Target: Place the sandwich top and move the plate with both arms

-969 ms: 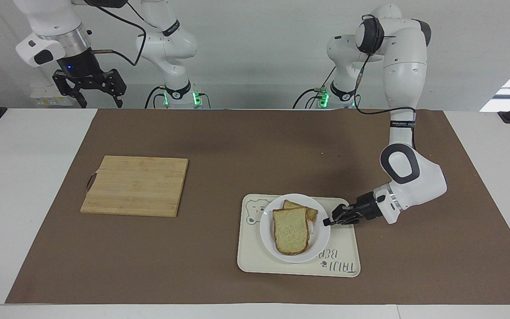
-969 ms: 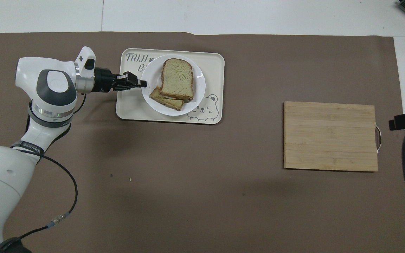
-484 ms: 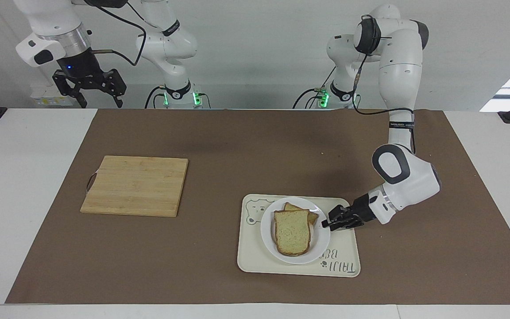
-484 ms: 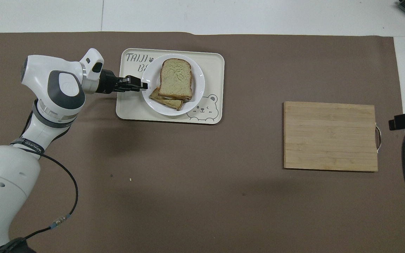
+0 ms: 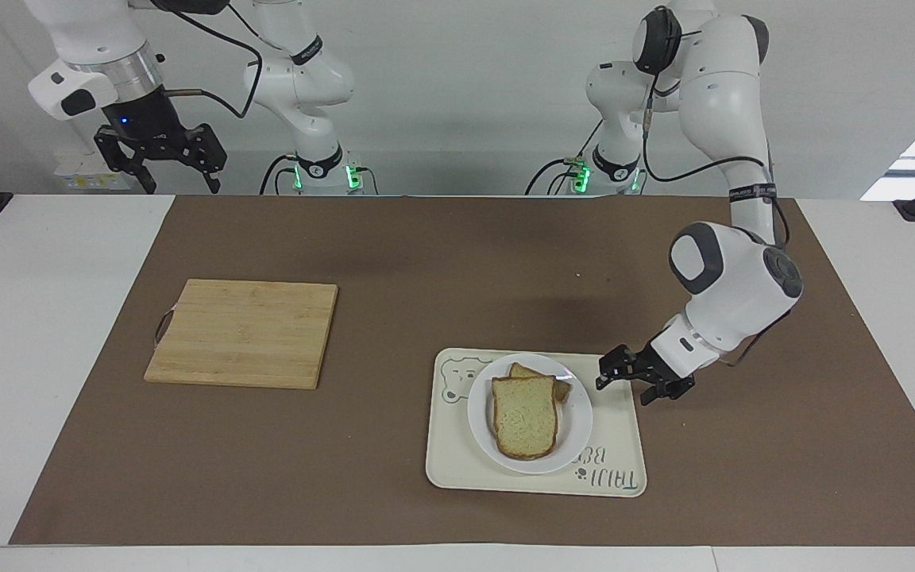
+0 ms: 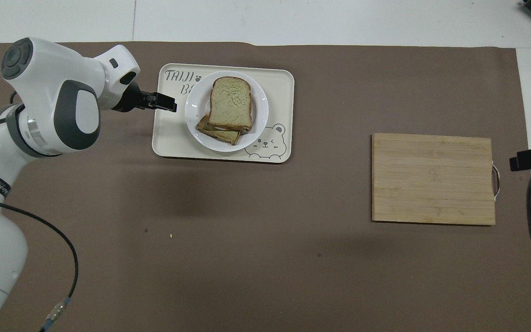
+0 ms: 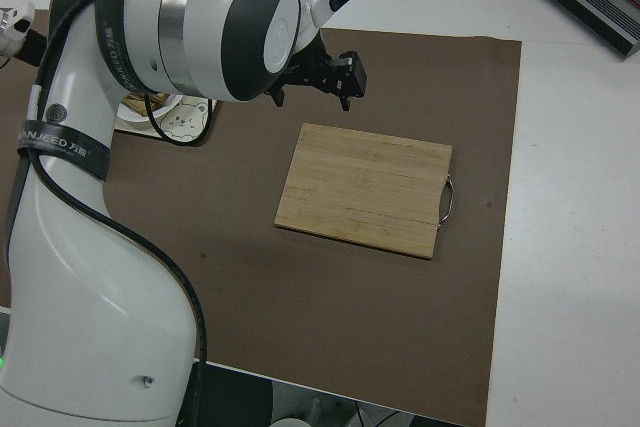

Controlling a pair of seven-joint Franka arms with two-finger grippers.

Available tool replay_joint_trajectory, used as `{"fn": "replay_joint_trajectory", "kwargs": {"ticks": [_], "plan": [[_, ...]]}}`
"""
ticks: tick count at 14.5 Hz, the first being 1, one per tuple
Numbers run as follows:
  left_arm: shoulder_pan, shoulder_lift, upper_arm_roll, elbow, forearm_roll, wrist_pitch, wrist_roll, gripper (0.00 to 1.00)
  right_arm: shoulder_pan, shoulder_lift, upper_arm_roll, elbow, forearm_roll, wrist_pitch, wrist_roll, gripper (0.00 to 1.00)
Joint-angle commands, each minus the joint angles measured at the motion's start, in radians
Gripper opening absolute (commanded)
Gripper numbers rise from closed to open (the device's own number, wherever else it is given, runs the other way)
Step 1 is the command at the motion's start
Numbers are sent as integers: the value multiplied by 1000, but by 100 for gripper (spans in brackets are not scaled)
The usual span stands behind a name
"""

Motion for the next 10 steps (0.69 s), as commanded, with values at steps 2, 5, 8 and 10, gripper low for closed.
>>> {"fn": "replay_joint_trajectory", "kwargs": {"ticks": [2, 5, 8, 10], "plan": [[-14, -150, 21, -25, 236, -106, -36, 100, -3, -18, 3, -23, -6, 10, -22, 100], [2, -267, 23, -8, 296, -222, -33, 100, -3, -18, 3, -23, -6, 10, -22, 100], [5, -330, 29, 67, 334, -389, -30, 100, -3, -18, 3, -23, -6, 8, -22, 100], [28, -344, 37, 150, 334, -519, -28, 100, -3, -18, 3, -23, -6, 10, -22, 100]]}}
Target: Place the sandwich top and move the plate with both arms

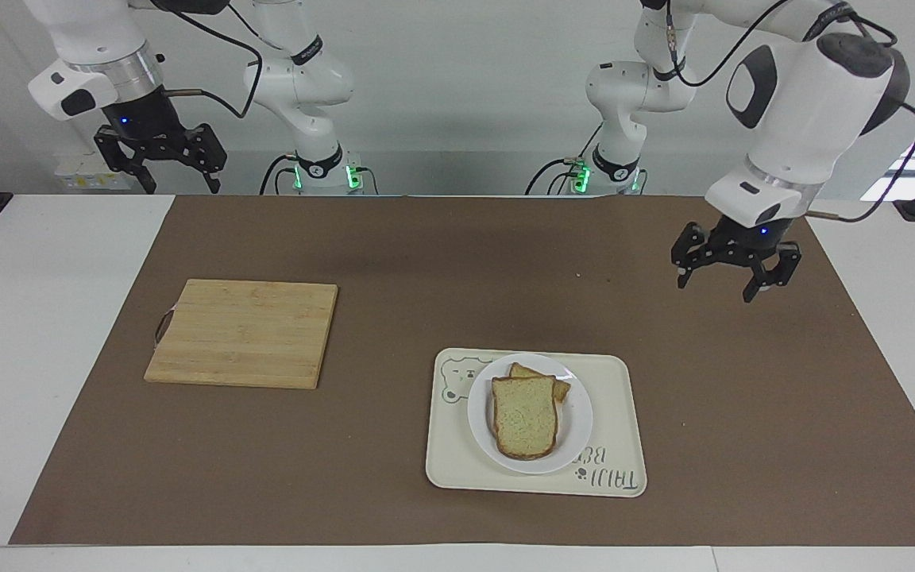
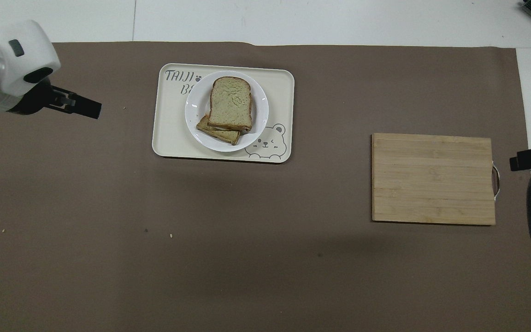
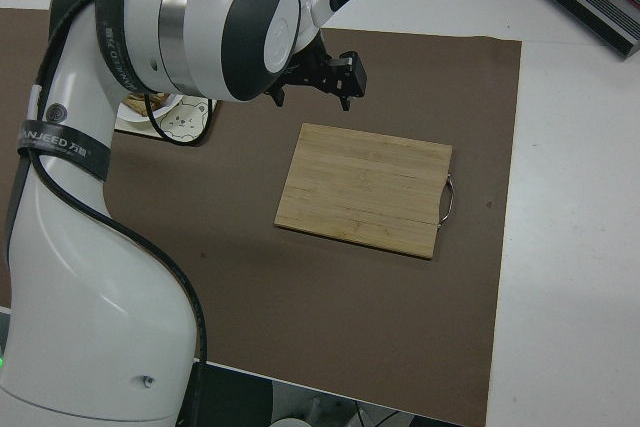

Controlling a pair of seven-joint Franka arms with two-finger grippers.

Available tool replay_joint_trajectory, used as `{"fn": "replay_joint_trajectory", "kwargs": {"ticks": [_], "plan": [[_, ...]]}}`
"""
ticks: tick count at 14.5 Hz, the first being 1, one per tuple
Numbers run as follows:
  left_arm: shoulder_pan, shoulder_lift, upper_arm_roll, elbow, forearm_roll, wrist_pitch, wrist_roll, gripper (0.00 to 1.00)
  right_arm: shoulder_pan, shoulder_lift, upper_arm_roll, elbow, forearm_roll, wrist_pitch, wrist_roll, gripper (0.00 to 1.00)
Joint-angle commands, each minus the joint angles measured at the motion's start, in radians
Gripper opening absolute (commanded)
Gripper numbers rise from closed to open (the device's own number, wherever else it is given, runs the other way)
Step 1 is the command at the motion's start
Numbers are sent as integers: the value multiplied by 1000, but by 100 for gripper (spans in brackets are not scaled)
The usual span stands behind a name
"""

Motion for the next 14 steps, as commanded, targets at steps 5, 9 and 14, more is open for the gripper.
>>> {"fn": "replay_joint_trajectory", "kwargs": {"ticks": [5, 9, 14], "plan": [[47, -173, 9, 87, 22, -342, -5, 100, -3, -18, 3, -23, -6, 8, -22, 100], [77, -181, 17, 86, 13, -409, -3, 100, -3, -18, 3, -23, -6, 8, -22, 100], [88, -178, 11, 89, 16, -462, -6, 100, -3, -18, 3, -23, -6, 10, -22, 100]]}}
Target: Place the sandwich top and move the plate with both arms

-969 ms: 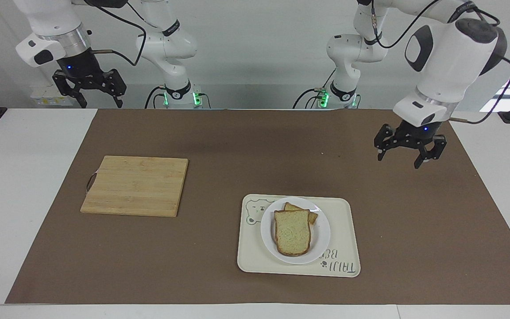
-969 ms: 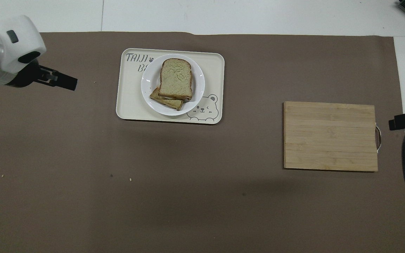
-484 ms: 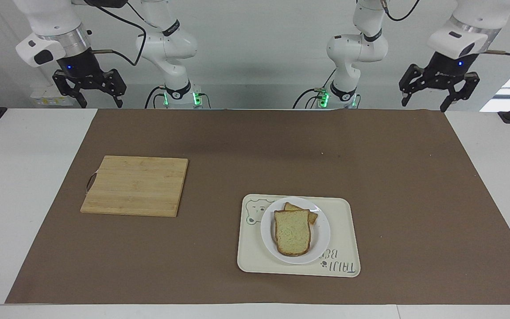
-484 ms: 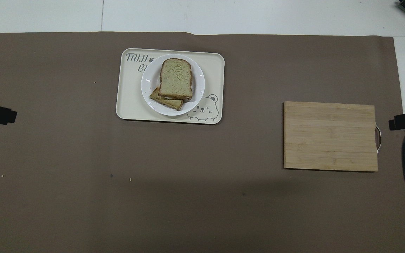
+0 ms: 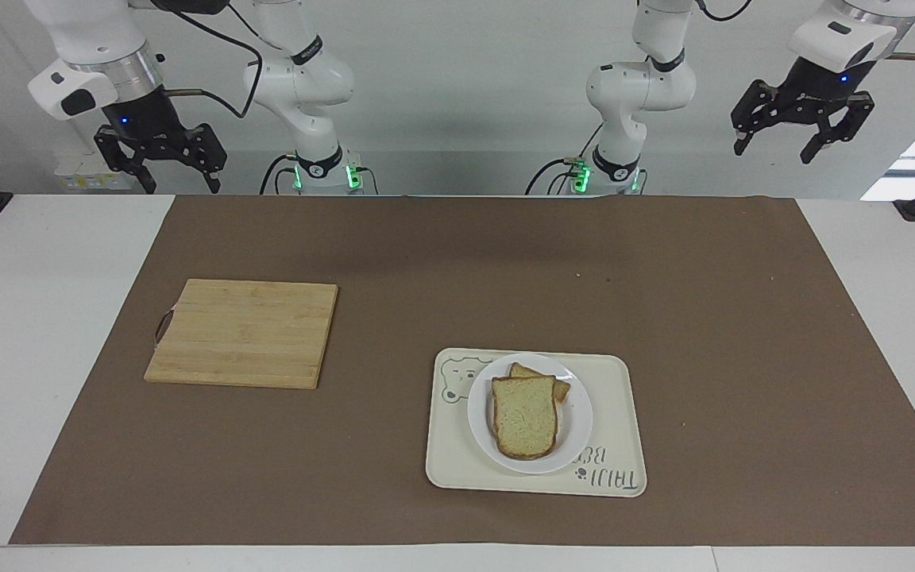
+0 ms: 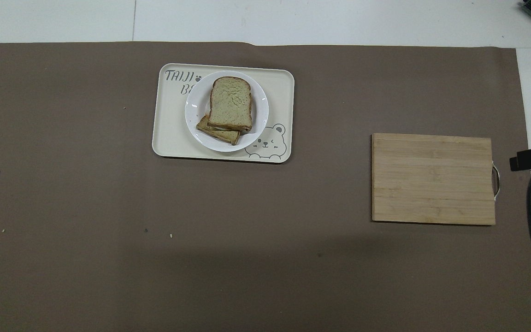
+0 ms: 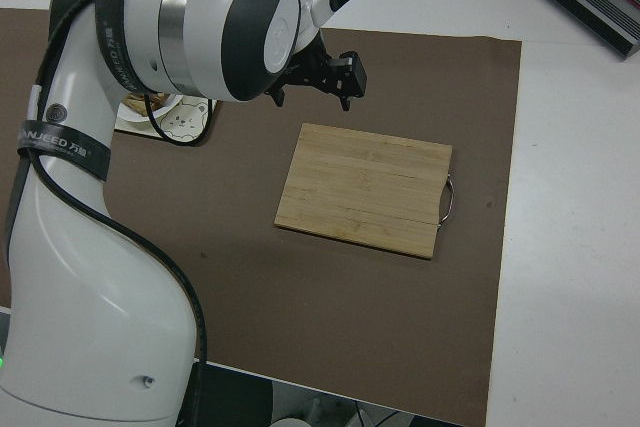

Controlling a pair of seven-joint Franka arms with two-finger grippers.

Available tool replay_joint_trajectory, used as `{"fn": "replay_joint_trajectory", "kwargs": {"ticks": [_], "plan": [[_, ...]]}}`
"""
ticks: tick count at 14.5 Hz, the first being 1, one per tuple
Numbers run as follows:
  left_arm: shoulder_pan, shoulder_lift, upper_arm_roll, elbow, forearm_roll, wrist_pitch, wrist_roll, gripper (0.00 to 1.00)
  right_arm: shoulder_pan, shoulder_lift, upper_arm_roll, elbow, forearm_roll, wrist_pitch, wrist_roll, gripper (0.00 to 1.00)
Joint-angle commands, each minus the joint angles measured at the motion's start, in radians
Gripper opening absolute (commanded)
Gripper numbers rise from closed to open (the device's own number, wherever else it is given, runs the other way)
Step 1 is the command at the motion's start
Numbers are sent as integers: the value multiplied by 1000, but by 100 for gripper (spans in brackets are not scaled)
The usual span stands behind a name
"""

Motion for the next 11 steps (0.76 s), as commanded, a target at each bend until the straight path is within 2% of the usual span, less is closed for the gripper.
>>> {"fn": "replay_joint_trajectory", "kwargs": {"ticks": [1, 11], "plan": [[11, -5, -9, -4, 14, -35, -6, 100, -3, -18, 3, -23, -6, 8, -22, 100], [13, -8, -6, -4, 11, -19, -8, 100, -3, -20, 3, -23, -6, 8, -22, 100]]}}
